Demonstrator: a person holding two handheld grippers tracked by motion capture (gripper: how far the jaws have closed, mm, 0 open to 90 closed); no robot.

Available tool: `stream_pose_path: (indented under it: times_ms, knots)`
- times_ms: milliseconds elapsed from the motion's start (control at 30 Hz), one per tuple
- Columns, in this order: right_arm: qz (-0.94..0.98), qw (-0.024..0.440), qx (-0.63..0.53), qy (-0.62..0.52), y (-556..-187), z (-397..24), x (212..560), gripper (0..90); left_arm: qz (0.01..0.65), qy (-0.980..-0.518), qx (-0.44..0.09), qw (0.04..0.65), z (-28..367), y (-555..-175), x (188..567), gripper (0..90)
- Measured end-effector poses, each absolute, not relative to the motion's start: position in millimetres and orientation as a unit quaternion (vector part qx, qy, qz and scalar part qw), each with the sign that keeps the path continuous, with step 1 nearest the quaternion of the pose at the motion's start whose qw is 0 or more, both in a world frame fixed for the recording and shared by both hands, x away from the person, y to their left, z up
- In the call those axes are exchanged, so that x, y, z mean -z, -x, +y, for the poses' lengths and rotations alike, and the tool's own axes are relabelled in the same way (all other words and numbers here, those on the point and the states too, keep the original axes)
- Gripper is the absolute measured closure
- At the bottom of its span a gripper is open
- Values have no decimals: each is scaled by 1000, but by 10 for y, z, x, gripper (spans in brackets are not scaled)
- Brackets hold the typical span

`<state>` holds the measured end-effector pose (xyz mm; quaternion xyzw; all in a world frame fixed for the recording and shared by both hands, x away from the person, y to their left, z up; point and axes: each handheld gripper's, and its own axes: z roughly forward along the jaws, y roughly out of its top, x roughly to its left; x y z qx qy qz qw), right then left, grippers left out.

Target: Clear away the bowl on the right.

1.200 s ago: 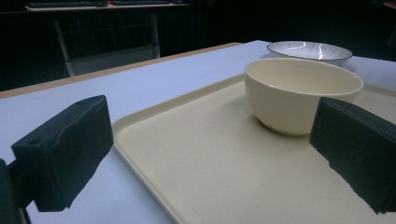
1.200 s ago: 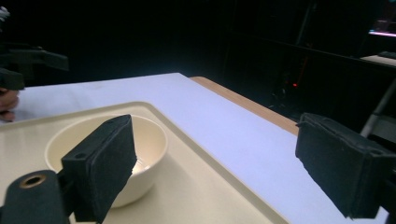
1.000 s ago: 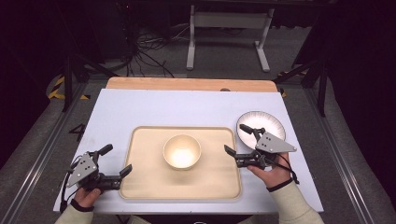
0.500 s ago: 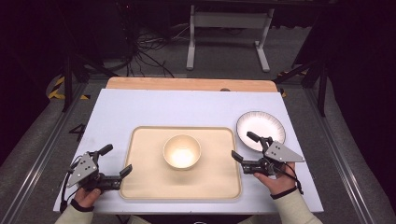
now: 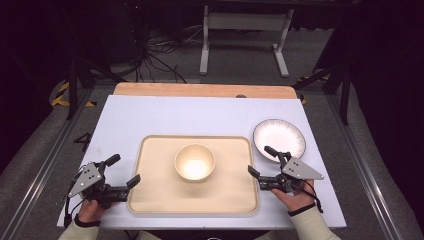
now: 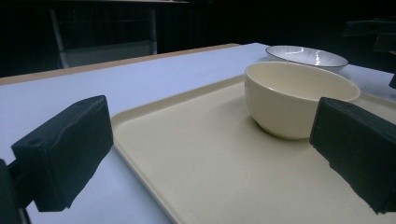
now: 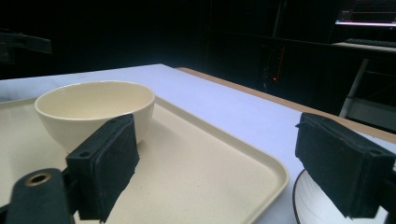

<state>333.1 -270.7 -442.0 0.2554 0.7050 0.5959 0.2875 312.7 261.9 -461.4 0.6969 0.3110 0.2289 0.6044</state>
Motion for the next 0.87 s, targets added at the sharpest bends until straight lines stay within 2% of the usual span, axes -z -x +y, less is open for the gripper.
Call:
stream_pose_path:
  times_ms: [167, 500, 867]
  knots:
    - [698, 279, -603, -268, -3362, -2752, 4479, 132, 299, -703, -232, 603, 2620, -3121, 4614, 2]
    - [704, 275, -595, -274, -3391, -2744, 4590, 132, 297, -701, -203, 616, 2654, -3135, 4613, 2]
    - [707, 279, -589, -275, -3393, -2747, 4585, 132, 303, -699, -207, 614, 2651, -3140, 4616, 1]
